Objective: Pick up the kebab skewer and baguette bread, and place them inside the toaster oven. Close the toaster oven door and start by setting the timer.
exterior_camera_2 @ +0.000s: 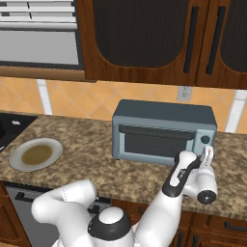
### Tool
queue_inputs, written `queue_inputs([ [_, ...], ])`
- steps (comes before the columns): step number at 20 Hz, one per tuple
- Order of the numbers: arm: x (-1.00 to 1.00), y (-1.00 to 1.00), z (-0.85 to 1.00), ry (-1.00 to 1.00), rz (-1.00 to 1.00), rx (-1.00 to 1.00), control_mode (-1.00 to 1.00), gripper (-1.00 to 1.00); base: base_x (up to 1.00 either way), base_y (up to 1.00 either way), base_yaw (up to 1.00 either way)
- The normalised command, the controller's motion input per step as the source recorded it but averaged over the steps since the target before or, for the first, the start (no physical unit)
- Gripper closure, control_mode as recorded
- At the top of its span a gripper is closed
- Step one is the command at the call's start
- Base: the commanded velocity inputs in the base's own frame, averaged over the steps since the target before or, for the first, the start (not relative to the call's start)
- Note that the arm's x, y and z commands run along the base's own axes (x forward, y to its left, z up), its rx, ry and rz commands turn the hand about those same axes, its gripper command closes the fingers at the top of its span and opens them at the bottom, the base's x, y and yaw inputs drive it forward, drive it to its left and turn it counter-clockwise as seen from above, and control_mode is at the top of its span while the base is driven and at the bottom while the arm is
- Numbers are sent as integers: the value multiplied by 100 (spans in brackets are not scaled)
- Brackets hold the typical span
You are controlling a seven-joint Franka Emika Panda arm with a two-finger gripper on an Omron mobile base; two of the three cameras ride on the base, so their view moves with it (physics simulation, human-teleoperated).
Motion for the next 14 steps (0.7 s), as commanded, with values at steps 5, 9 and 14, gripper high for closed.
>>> queue_inputs([
  [5,0,0,1,0,-5,23,-100,100,0,0,0],
  [9,0,0,0,0,-4,24,-100,100,0,0,0],
  [14,0,0,0,0,-4,24,-100,100,0,0,0],
])
